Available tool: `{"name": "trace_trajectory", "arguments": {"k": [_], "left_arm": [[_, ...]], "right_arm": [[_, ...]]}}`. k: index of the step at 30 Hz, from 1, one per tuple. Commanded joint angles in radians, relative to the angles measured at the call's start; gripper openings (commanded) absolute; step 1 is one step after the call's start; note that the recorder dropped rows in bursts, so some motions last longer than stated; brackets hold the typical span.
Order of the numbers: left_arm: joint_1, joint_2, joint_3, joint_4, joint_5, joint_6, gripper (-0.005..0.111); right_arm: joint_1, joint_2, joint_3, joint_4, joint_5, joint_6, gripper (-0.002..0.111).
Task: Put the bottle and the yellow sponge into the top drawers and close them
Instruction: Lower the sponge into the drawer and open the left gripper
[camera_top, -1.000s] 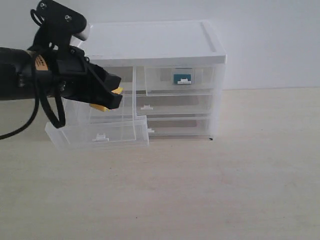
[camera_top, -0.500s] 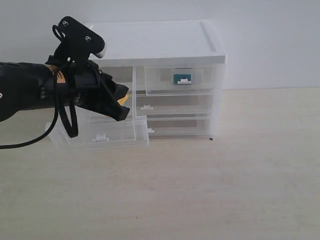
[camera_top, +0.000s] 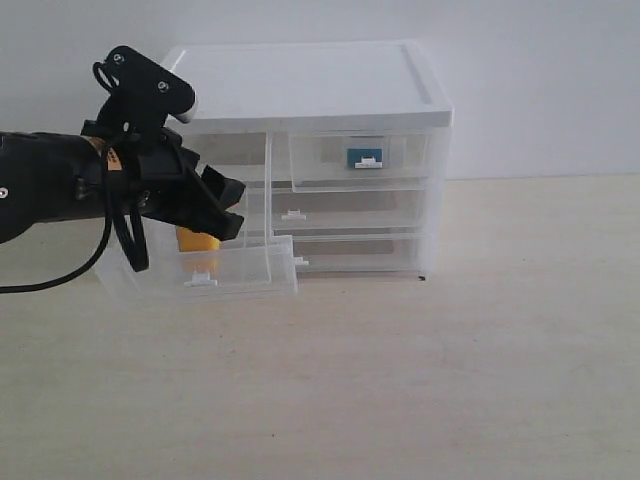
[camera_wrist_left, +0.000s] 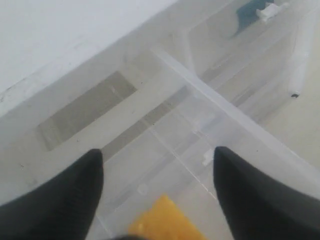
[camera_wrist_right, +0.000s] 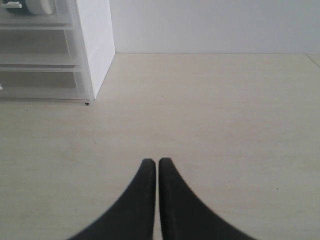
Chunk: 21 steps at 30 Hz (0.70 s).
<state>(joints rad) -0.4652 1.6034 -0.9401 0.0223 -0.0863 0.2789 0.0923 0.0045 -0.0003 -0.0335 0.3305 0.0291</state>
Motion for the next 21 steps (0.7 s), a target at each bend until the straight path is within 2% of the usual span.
{"name": "trace_trajectory", "arguments": {"k": [1, 10, 12, 13, 14, 15, 21], "left_arm": [[0.003, -0.003, -0.008, -0.006, -0.026, -0.016, 0.07], [0.003, -0.116, -0.008, -0.006, 0.011, -0.017, 0.066], [0.003, -0.191, -0.008, -0.006, 0.11, -0.017, 0.053], [0.003, -0.24, -0.008, -0.006, 0.211, -0.017, 0.034], [0.003, -0.258, -0.008, -0.004, 0.264, -0.015, 0.022], [0.003, -0.302, -0.008, -0.002, 0.363, -0.011, 0.005], [0.003, -0.398, -0.008, -0.069, 0.728, -0.008, 0.004]], "right_arm": [[-0.002, -0.005, 0.0, 0.002, -0.008, -0.003, 0.0], [-0.002, -0.005, 0.0, 0.002, -0.008, -0.003, 0.0], [-0.002, -0.005, 0.0, 0.002, -0.008, -0.003, 0.0], [-0.002, -0.005, 0.0, 0.002, -0.008, -0.003, 0.0], [-0.002, -0.005, 0.0, 0.002, -0.008, -0.003, 0.0], [-0.002, -0.005, 0.0, 0.002, -0.008, -0.003, 0.0], [-0.002, -0.005, 0.0, 0.002, -0.008, -0.003, 0.0]]}}
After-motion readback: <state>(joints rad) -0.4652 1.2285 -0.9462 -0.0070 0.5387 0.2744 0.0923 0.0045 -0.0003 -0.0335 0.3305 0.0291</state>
